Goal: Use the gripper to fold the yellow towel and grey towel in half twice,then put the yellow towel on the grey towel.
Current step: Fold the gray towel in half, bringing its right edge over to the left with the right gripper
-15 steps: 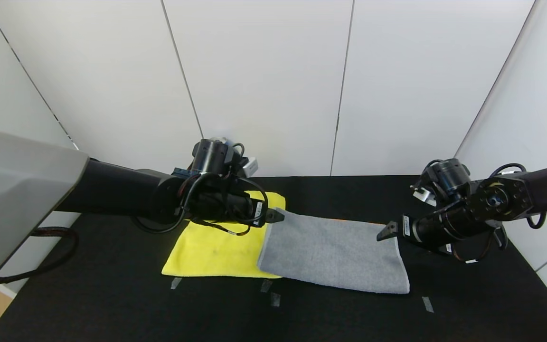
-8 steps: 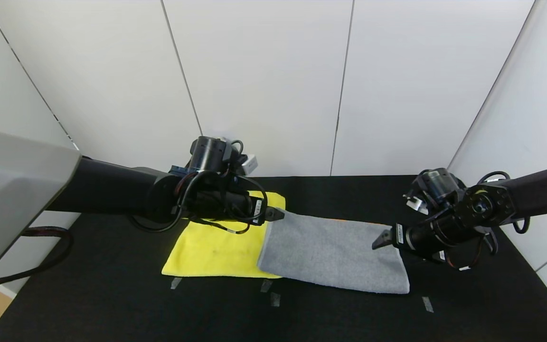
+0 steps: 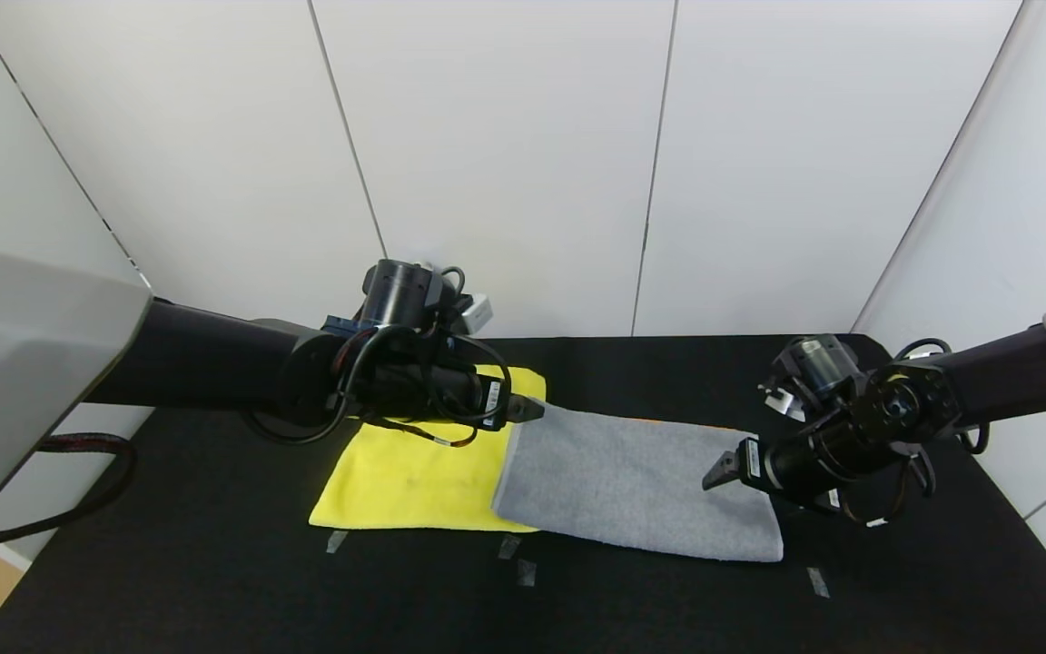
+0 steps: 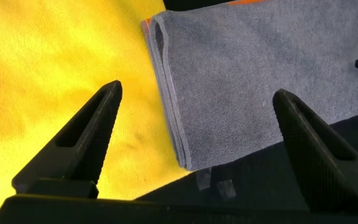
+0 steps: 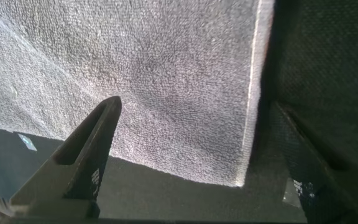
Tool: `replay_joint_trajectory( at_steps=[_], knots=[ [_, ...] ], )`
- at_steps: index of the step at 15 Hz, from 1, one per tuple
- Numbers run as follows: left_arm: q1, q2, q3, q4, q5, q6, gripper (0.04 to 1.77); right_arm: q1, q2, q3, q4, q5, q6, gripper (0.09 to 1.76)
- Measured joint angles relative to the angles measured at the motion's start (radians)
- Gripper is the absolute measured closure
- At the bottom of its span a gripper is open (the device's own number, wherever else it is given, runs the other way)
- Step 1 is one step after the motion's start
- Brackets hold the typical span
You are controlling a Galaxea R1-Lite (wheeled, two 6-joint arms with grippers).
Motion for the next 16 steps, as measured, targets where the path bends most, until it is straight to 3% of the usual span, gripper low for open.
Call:
replay_joint_trajectory(
  at_steps=[12,16],
  knots=[
    [-0.001,-0.007,0.000,0.001,0.000,0.000,0.09,0.034,0.020,-0.010,0.000,-0.042,0.015,0.15],
    [0.000,-0.008,0.000,0.001,0.000,0.000,0.09,0.037,0.022,-0.008,0.000,-0.041,0.016,0.77]
  ],
)
